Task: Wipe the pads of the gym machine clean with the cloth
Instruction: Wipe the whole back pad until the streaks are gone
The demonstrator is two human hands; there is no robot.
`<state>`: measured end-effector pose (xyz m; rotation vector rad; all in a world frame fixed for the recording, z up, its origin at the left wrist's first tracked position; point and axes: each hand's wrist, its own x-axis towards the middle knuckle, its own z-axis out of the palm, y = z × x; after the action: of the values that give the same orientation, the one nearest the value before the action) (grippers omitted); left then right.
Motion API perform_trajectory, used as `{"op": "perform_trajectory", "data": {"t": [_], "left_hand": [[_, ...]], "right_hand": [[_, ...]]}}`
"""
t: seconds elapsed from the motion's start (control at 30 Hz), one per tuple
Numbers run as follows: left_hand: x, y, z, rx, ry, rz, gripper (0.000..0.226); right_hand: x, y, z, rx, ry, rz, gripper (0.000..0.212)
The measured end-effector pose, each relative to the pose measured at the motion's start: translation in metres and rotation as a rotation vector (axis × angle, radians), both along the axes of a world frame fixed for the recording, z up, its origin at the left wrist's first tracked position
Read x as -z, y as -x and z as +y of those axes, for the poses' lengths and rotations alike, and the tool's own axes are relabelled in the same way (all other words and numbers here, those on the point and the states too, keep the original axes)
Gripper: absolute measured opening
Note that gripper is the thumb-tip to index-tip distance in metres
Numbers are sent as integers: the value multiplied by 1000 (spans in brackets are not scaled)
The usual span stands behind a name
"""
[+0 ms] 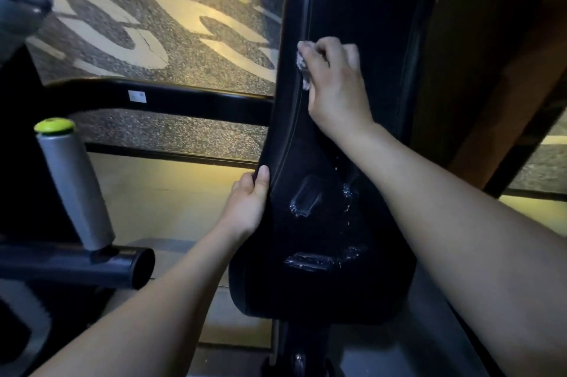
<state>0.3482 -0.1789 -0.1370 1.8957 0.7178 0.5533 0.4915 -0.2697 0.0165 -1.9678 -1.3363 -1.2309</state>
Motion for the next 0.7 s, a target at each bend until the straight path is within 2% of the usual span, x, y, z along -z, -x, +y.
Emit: {"op": "perform_trajectory", "data": {"t": [0.07, 0.17, 0.23, 0.3, 0.4, 0.47, 0.57, 0.63, 0.7], "left_hand": [[3, 0, 0, -15, -23, -13, 74], [11, 2, 0, -29, -100, -67, 70], [21, 4, 1, -41, -177, -110, 71], [29, 2, 1, -71, -224, -127, 72], [29, 0, 2, -85, -215, -154, 70], [27, 0, 2, -84, -208, -166, 70], [27, 4, 1, -81, -217, -155, 74], [30, 5, 3, -86, -221, -155, 80], [32, 5, 6, -101, -228, -163, 87]], "right_hand": [[27, 10, 1, -50, 94, -107, 43], [66, 23, -10, -118, 342, -242, 36], [62, 26, -14, -102, 426, -301, 39], [38, 22, -9, -31, 419, -339, 41], [-11, 17, 10, 116, 255, -276, 37], [-17, 21, 19, 165, 236, -235, 38], [0, 23, 9, 81, 409, -344, 41], [-13, 20, -1, 37, 544, -393, 44], [-42, 15, 6, 63, 519, -384, 41]]}}
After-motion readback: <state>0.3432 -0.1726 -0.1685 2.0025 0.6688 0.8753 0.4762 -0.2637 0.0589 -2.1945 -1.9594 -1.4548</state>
